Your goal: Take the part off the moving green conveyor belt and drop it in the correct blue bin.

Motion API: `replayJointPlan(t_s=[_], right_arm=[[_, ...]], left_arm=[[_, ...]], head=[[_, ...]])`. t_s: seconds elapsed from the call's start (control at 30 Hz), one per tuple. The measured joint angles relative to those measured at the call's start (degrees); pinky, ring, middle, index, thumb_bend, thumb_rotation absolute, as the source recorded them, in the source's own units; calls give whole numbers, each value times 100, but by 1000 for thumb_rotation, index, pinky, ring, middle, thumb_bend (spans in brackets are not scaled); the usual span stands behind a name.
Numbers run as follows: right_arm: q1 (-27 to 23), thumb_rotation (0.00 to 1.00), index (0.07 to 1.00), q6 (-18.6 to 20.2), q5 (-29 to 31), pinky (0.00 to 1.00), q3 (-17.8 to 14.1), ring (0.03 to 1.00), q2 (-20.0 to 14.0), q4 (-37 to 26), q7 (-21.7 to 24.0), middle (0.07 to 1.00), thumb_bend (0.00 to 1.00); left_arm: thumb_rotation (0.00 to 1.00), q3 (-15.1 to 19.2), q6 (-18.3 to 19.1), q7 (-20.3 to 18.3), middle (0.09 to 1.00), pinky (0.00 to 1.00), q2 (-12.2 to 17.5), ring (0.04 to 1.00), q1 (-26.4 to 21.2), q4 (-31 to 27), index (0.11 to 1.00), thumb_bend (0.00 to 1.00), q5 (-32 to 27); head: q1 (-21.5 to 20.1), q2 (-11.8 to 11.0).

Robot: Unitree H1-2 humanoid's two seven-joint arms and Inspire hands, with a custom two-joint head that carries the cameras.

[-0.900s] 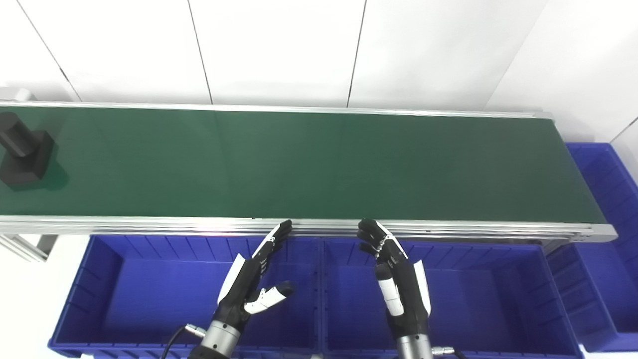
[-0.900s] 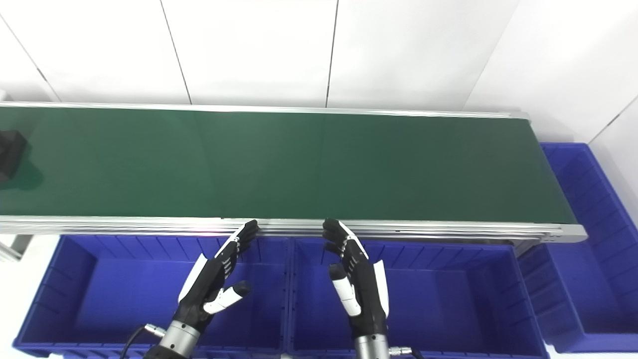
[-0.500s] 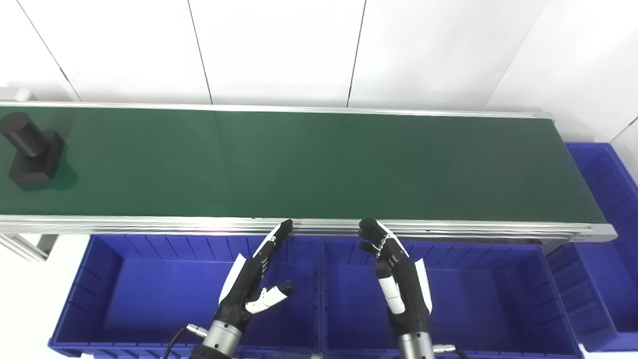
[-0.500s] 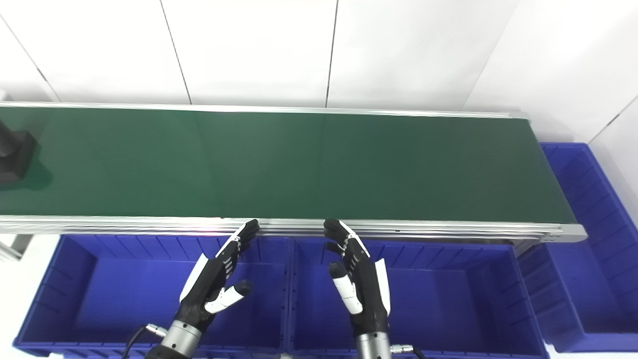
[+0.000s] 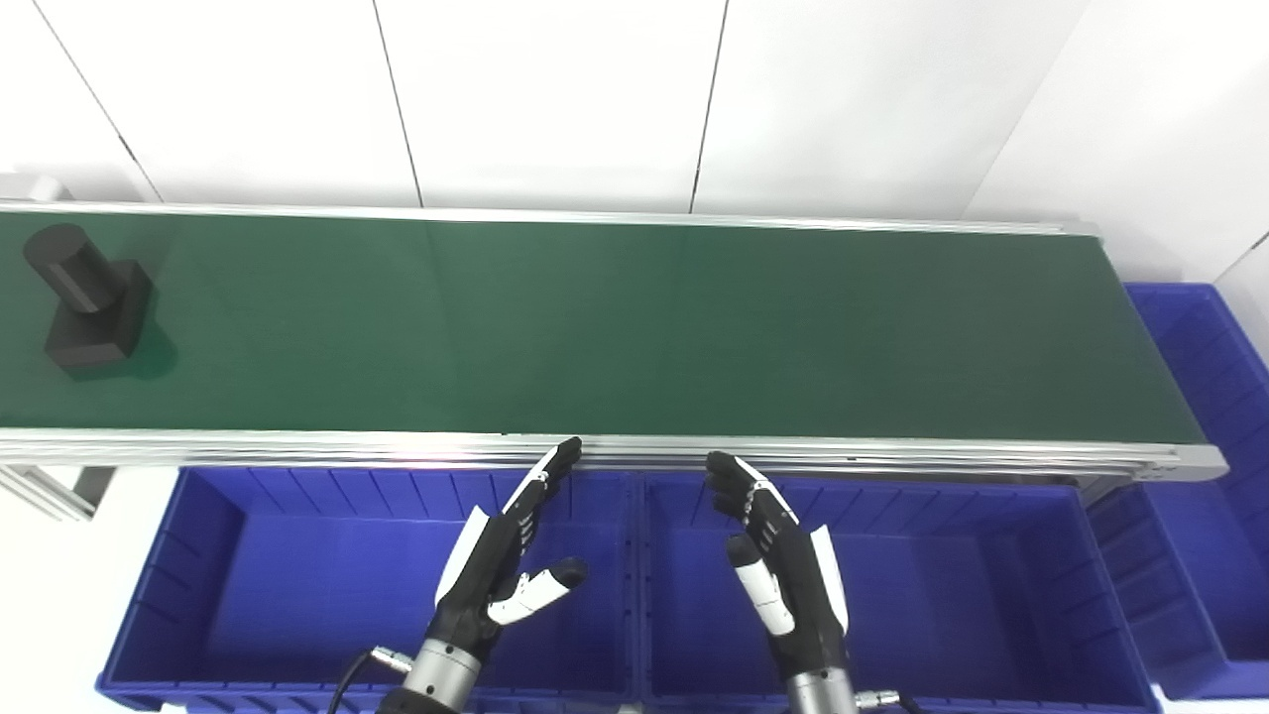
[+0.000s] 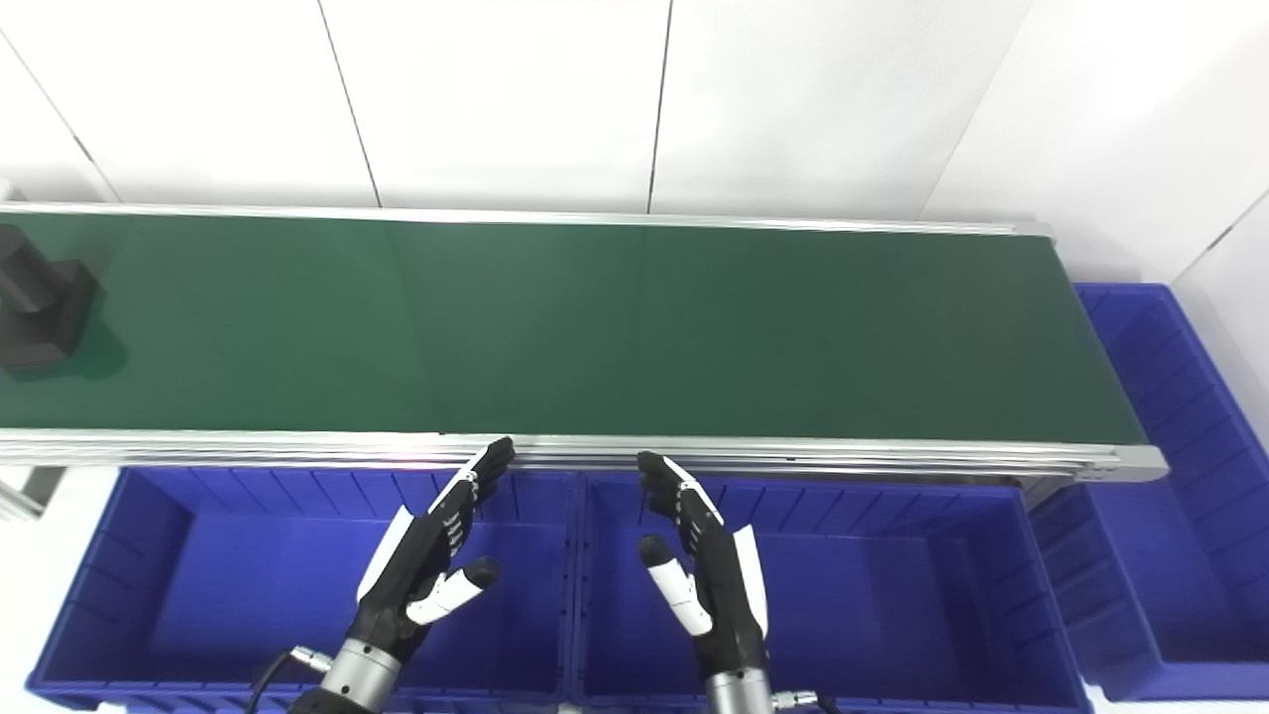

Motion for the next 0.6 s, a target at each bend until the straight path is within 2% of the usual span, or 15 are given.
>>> replayJointPlan(t_s=[0.2, 0.43, 0.47, 0.5, 0.6], right_arm=[[-20, 861, 881, -22, 3, 882, 50, 885, 19, 162, 3, 891, 800], [-40, 724, 910, -35, 222, 889, 34, 897, 15, 183, 134, 905, 874], [-49, 741, 909, -36, 243, 887, 27, 899, 13, 193, 173, 905, 885], [-58, 805, 908, -36, 261, 887, 19, 899, 13, 201, 212, 905, 869], [-69, 908, 905, -36, 291, 880, -8, 892, 15, 208, 235, 902, 859]], left_arm=[[777, -7, 0, -1, 955, 981, 3, 968, 25, 0, 938, 894, 9], [784, -24, 0, 1, 952, 977, 3, 964, 26, 0, 940, 901, 27], [783, -25, 0, 1, 951, 971, 3, 961, 26, 0, 940, 905, 27], [780, -26, 0, 1, 951, 972, 3, 961, 26, 0, 939, 902, 27], [787, -25, 0, 2, 953, 977, 3, 965, 27, 0, 939, 898, 27]], head=[[17, -9], [53, -18], [53, -26], [53, -26], [62, -26]])
